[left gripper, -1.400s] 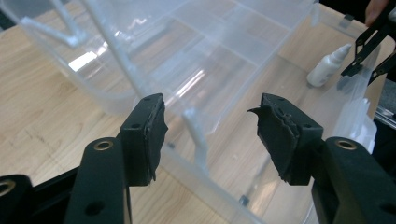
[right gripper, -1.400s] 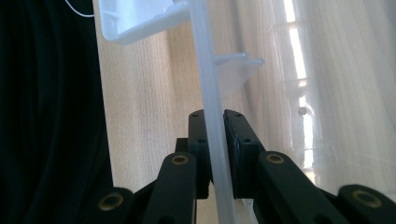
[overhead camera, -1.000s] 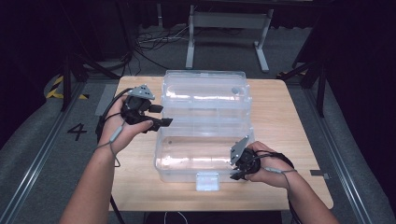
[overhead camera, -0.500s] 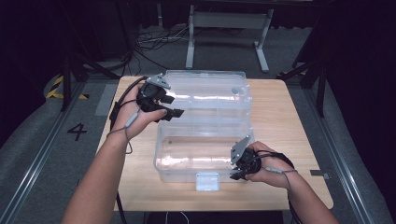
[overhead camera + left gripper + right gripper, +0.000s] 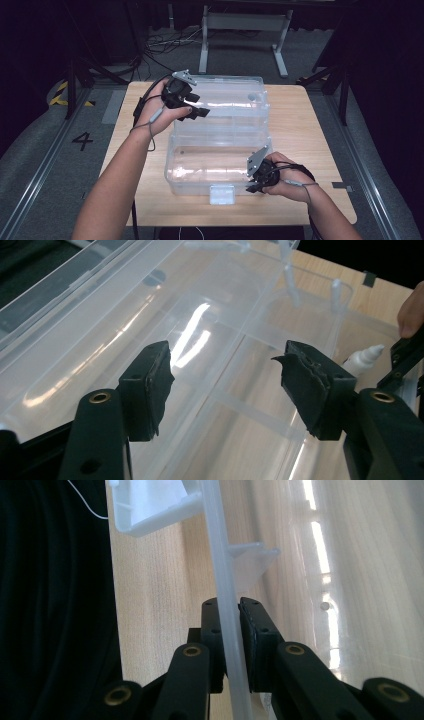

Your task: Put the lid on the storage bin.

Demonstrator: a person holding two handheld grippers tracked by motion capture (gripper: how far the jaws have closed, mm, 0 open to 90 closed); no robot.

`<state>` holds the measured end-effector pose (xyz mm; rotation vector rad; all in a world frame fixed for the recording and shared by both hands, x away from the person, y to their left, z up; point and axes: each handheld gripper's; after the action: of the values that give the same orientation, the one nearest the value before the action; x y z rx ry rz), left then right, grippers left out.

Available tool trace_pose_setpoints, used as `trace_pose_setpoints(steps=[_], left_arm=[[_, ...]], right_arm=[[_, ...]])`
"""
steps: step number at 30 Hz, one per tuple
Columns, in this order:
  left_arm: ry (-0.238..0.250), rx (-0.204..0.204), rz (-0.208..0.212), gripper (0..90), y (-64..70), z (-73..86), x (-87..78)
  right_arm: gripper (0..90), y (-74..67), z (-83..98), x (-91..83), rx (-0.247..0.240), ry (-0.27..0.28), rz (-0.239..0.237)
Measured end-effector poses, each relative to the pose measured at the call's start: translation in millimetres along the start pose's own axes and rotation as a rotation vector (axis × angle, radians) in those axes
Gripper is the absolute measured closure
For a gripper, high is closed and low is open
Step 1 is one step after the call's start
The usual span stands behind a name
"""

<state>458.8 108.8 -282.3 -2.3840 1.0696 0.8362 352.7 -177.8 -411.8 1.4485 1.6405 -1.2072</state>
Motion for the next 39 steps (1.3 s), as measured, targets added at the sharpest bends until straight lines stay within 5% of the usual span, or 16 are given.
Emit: trace_pose_setpoints(steps=[10,24,30,34,39], left_arm=[[-0.034,0.019,0.032,38.0,-3.0,-12.2,24.2],[-0.088,0.108,0.065,45.3,7.0,-21.1,47.5],[-0.159,0.179,0.094,61.7,14.8,-22.5,55.0],[-0.175,0.271,0.037,75.3,21.4,-25.9,53.5],[-0.181,0.278,0.036,83.1,22.0,-26.3,51.8]], right_arm=[[81.8,0.0,0.3,0.1,-0.002,0.004,-0.003],[81.7,0.3,0.5,0.4,-0.004,0.009,-0.006],[81.7,0.7,0.9,0.4,-0.012,0.012,-0.002],[81.5,0.5,1.2,0.5,0.002,0.017,-0.008],[81.5,0.6,1.2,0.6,0.002,0.018,-0.009]])
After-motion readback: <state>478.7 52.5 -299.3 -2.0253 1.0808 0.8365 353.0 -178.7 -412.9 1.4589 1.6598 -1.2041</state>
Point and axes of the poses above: each handheld gripper's, and its own axes: x roughly forward along the jaws, z roughly out of its underside, y roughly to its right, and after that the axes turned 12 degrees about -z, right-handed
